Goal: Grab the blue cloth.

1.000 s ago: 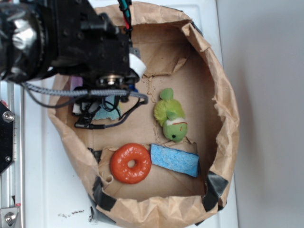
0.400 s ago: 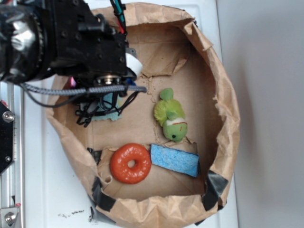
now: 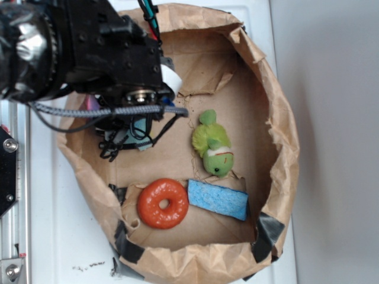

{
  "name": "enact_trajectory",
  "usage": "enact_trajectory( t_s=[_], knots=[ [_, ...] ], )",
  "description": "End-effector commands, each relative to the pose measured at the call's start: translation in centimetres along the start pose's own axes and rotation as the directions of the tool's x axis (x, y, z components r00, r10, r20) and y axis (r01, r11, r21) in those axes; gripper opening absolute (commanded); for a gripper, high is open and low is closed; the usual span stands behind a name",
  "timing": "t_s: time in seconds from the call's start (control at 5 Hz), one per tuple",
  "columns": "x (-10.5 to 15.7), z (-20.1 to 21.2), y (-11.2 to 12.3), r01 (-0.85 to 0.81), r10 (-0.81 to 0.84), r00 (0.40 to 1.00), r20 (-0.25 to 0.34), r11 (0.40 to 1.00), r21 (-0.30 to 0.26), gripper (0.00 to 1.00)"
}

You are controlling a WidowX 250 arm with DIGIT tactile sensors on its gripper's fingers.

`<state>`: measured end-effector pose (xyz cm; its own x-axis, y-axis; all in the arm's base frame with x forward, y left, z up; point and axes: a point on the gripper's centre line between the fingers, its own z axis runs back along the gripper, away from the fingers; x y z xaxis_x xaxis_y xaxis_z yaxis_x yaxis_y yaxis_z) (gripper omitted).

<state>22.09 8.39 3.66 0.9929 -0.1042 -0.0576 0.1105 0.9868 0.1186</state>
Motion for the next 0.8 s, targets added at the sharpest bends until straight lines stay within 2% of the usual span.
enact_trajectory(
  t_s=[0.0,0.6],
  knots=[
    [0.67,0.59,0.63,-0.008,0.006,0.998,0.055,0.999,0.031,1.0],
    [1.24,0.07,0.18,-0.022,0.02,1.0,0.022,0.997,0.07,1.0]
  ],
)
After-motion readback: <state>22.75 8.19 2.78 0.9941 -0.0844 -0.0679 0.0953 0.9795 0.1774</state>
